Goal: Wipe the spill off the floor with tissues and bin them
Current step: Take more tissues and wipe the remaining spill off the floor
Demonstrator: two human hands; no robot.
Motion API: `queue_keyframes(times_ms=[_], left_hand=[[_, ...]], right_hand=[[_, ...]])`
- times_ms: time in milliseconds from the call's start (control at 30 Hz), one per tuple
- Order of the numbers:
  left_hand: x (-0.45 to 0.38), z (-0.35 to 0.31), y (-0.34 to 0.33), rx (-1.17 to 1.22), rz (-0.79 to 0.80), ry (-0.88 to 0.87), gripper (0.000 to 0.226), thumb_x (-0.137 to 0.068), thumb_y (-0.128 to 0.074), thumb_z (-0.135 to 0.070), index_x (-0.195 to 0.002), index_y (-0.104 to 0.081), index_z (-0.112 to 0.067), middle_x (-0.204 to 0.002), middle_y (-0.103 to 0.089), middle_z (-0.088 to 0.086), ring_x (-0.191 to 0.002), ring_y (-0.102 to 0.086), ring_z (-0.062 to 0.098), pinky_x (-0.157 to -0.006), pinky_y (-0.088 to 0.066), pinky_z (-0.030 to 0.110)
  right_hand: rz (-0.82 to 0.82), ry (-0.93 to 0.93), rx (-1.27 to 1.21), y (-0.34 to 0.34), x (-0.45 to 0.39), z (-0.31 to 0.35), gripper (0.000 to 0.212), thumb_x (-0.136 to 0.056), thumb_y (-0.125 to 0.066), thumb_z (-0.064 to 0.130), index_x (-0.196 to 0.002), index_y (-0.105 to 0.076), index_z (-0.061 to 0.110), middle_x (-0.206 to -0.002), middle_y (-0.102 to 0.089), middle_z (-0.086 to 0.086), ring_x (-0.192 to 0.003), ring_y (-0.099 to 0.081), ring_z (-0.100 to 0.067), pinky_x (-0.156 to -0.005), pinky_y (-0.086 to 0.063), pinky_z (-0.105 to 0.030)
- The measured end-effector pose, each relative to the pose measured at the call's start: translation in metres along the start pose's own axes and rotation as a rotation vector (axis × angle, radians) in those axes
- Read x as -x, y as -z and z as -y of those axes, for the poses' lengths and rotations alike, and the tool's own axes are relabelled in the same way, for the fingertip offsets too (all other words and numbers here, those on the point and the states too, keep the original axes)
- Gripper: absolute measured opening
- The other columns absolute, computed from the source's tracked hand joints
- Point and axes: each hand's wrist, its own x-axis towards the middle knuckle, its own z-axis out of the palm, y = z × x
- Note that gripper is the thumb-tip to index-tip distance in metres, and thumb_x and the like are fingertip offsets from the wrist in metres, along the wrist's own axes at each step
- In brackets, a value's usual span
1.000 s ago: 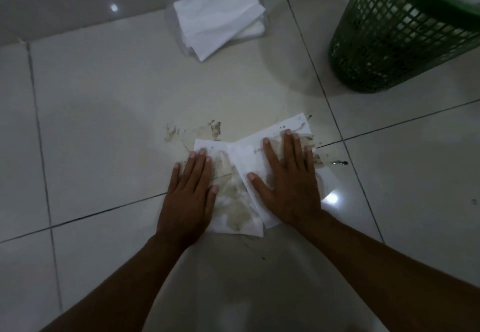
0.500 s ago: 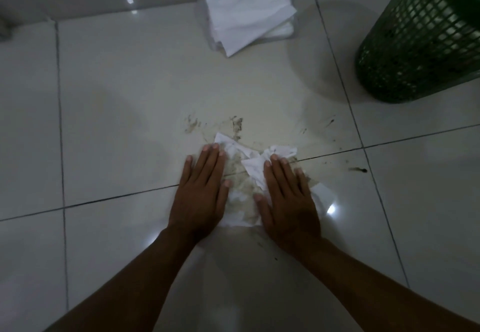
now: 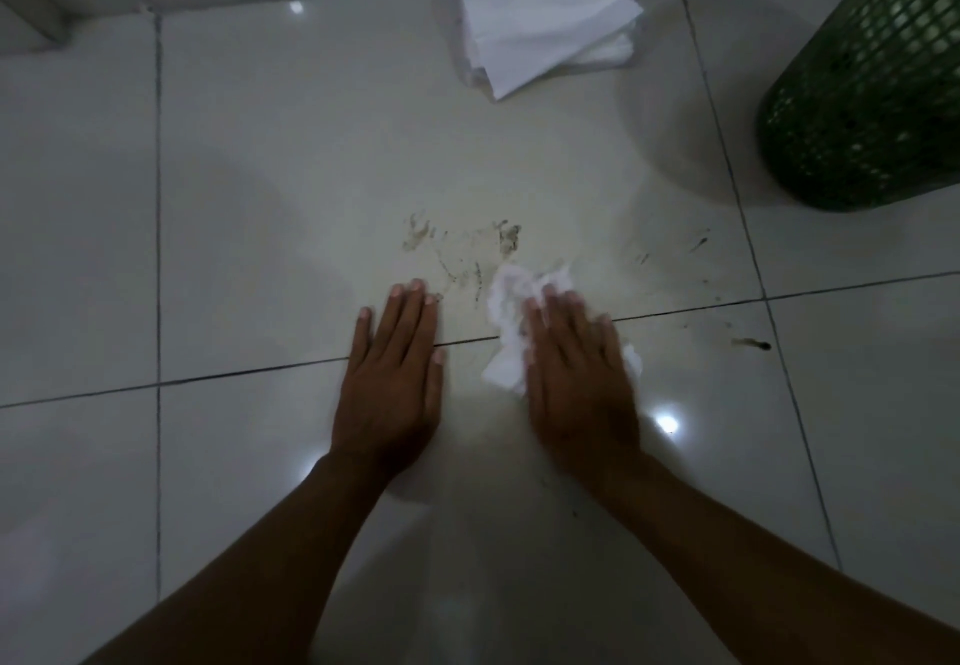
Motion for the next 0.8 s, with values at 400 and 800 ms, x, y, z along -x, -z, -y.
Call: queue_keyframes(times_ms=[400, 800], left_hand=[[0.000, 0.001, 0.002, 0.023, -0.033, -0.009, 0.057, -0.101, -0.027, -0.029, -0.154, -0.024, -0.008, -0.163, -0.016, 0.008, -0.153, -0.008, 0.019, -0.124, -0.011, 0.047], [-0.033, 0.021, 0.013, 0.020, -0.121, 0.074, 0.057, -0.101, -0.027, -0.028, -0.153, -0.024, -0.006, -0.163, -0.018, 0.010, -0.152, -0.009, 0.022, -0.124, -0.010, 0.046]], right_hand=[[0.042, 0.114, -0.081, -0.003, 0.013, 0.008, 0.055, -0.104, -0.031, 0.038, -0.155, -0.023, 0.019, -0.163, -0.020, -0.003, -0.151, -0.017, -0.021, -0.118, -0.023, -0.053], [0.061, 0.162, -0.058, 0.005, -0.039, 0.020, 0.053, -0.105, -0.025, 0.033, -0.156, -0.021, 0.017, -0.164, -0.015, -0.004, -0.152, -0.012, -0.023, -0.120, -0.018, -0.050]])
